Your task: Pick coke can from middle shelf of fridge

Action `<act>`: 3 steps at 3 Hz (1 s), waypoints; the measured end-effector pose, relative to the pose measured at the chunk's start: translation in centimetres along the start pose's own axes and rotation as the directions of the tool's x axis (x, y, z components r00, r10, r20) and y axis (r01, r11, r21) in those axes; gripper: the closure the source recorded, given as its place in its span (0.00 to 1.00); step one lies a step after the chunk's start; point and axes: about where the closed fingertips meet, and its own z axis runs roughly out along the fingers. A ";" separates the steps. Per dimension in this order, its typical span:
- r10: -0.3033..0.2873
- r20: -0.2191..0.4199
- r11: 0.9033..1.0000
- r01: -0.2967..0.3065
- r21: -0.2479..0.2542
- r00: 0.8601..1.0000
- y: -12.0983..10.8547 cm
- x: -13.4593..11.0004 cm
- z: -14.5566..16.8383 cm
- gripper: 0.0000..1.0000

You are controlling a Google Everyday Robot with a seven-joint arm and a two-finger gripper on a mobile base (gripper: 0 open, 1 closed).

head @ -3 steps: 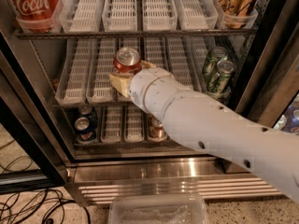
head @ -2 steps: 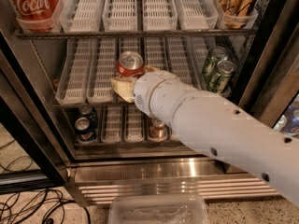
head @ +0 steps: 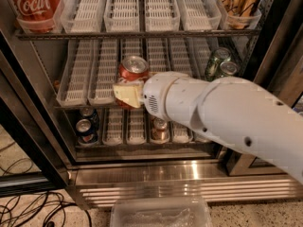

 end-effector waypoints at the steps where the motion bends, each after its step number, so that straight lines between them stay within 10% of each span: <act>1: 0.026 -0.015 0.995 -0.027 -0.097 1.000 -0.7 0.8 -1.5 1.00; 3: 0.007 -0.096 0.971 -0.030 -0.239 0.995 -1.5 1.8 -5.0 1.00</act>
Offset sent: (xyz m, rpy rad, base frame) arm -0.0407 -0.0619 -0.0113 0.0799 0.1341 0.2788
